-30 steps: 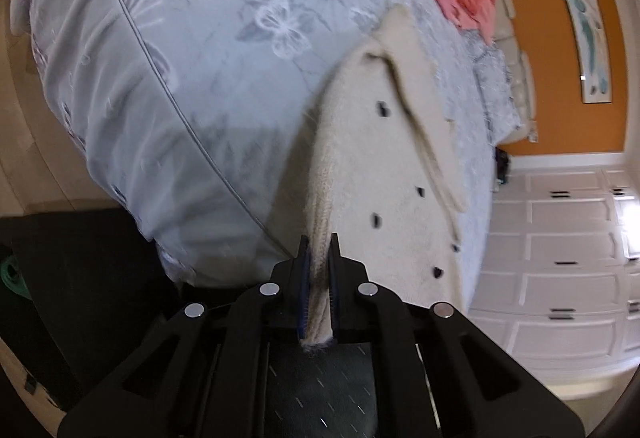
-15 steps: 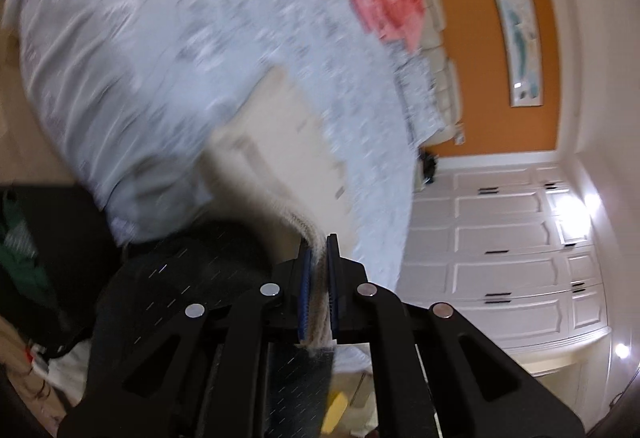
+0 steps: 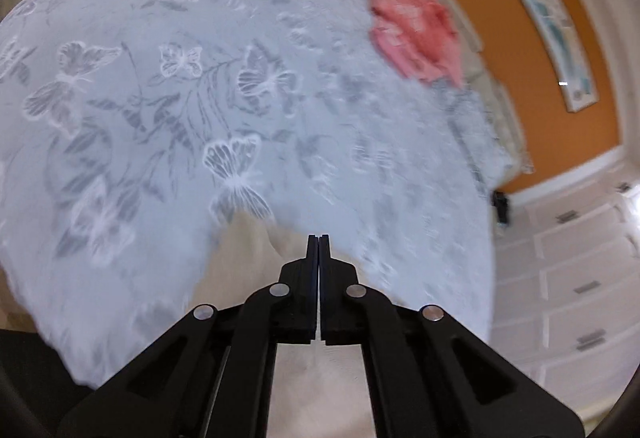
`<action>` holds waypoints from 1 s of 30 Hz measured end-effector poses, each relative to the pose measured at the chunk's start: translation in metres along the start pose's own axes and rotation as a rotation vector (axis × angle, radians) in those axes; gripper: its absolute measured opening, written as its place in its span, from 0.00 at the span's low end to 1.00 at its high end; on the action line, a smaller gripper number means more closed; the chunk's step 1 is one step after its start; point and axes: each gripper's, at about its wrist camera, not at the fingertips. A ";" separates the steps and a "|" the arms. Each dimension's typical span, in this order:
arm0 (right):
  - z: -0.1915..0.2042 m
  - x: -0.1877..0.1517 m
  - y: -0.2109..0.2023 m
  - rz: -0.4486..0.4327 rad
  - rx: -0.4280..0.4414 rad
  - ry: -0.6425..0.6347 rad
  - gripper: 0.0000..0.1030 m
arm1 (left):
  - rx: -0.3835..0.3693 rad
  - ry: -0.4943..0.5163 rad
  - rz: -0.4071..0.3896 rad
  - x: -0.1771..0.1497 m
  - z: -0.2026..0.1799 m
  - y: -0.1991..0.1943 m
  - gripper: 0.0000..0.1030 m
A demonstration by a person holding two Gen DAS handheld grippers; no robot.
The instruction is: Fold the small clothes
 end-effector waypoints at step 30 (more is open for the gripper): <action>0.029 0.020 0.018 0.020 -0.027 -0.189 0.23 | -0.028 0.357 0.153 -0.001 -0.035 0.054 0.03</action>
Point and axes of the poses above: each gripper's, at about its wrist camera, not at the fingertips, and y roughly the way its jaws point, z to its left, x to its top, and after that the axes turned 6 degrees about -x, right-handed
